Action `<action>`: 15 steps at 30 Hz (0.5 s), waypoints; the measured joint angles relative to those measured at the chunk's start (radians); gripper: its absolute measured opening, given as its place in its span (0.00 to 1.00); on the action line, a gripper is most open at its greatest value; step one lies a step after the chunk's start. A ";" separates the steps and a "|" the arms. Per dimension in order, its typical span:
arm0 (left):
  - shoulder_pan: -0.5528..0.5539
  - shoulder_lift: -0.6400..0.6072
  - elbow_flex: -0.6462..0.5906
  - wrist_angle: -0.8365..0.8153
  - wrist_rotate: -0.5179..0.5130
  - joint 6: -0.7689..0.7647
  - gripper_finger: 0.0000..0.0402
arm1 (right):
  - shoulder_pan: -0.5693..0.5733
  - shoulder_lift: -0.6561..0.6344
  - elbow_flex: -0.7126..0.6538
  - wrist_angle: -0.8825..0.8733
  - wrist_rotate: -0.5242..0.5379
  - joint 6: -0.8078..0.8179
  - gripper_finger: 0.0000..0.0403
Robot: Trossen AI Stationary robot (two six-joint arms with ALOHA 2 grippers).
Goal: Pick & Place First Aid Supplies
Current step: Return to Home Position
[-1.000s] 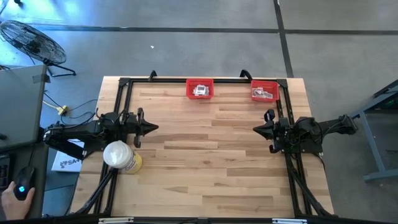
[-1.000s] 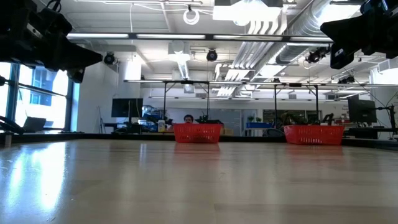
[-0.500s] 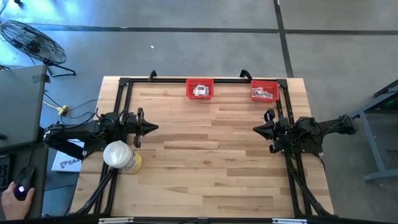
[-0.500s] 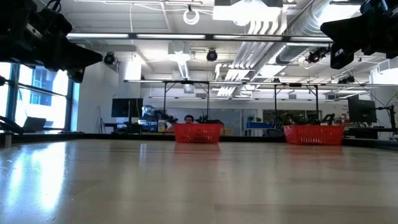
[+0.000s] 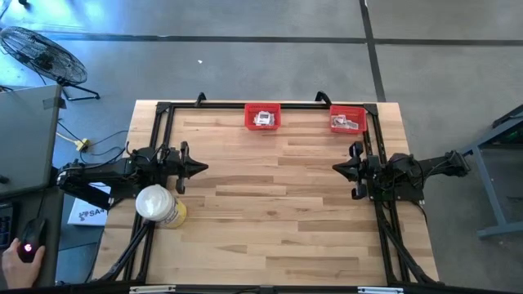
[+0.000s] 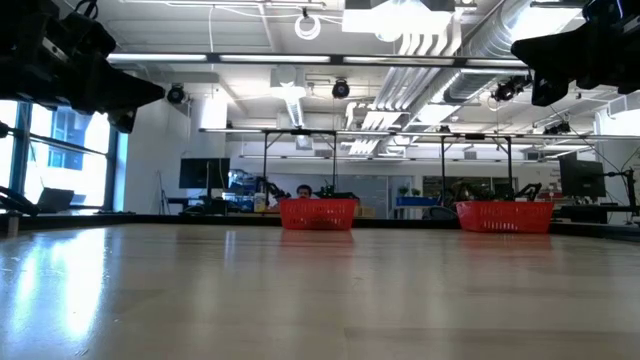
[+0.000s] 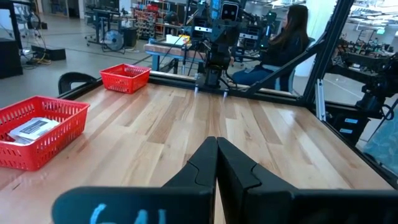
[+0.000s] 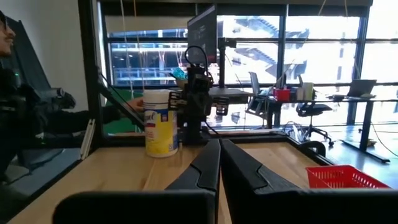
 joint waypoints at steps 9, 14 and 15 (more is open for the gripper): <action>0.000 0.000 0.000 0.001 0.000 0.000 0.00 | 0.000 0.000 0.000 -0.014 0.003 -0.002 0.02; 0.000 0.000 0.000 0.001 0.000 0.000 0.00 | 0.000 0.000 0.000 -0.078 0.021 -0.002 0.02; 0.000 0.000 0.000 0.001 0.000 0.000 0.00 | 0.000 0.000 0.000 -0.087 0.021 -0.002 0.02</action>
